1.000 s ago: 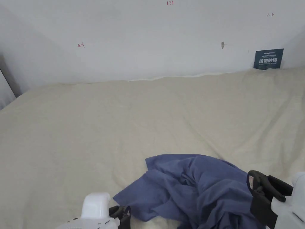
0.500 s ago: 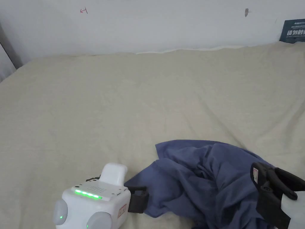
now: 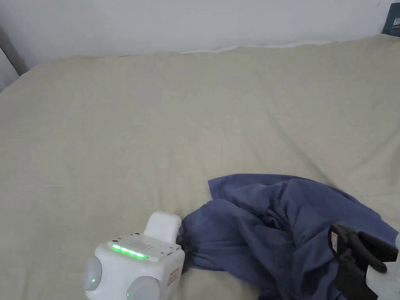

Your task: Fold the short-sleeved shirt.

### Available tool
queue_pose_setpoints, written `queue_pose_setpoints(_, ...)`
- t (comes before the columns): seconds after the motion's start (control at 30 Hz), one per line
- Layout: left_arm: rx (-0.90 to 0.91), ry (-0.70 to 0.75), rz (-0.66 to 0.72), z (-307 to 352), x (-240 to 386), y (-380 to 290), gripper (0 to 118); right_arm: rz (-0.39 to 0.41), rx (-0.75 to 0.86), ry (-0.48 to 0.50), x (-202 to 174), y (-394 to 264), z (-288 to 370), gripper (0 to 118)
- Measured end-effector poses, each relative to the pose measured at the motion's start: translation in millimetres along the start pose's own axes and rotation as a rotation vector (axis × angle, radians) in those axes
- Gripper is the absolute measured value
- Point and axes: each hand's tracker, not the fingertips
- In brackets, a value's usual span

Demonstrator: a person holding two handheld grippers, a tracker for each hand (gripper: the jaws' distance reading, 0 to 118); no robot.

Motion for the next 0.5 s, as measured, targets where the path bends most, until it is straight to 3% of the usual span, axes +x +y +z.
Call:
queue_pose_setpoints(0.33, 0.032, 0.01, -0.029, 41.9, 0.2, 16.8, 8, 0.023, 0.02, 0.04, 15.0, 31.3, -3.3, 0)
queue_pose_setpoints(0.5, 0.064, -0.036, 0.02, 50.0, -0.2, 17.4, 7, 0.182, -0.064, 0.076, 25.1, 79.9, -35.5, 1)
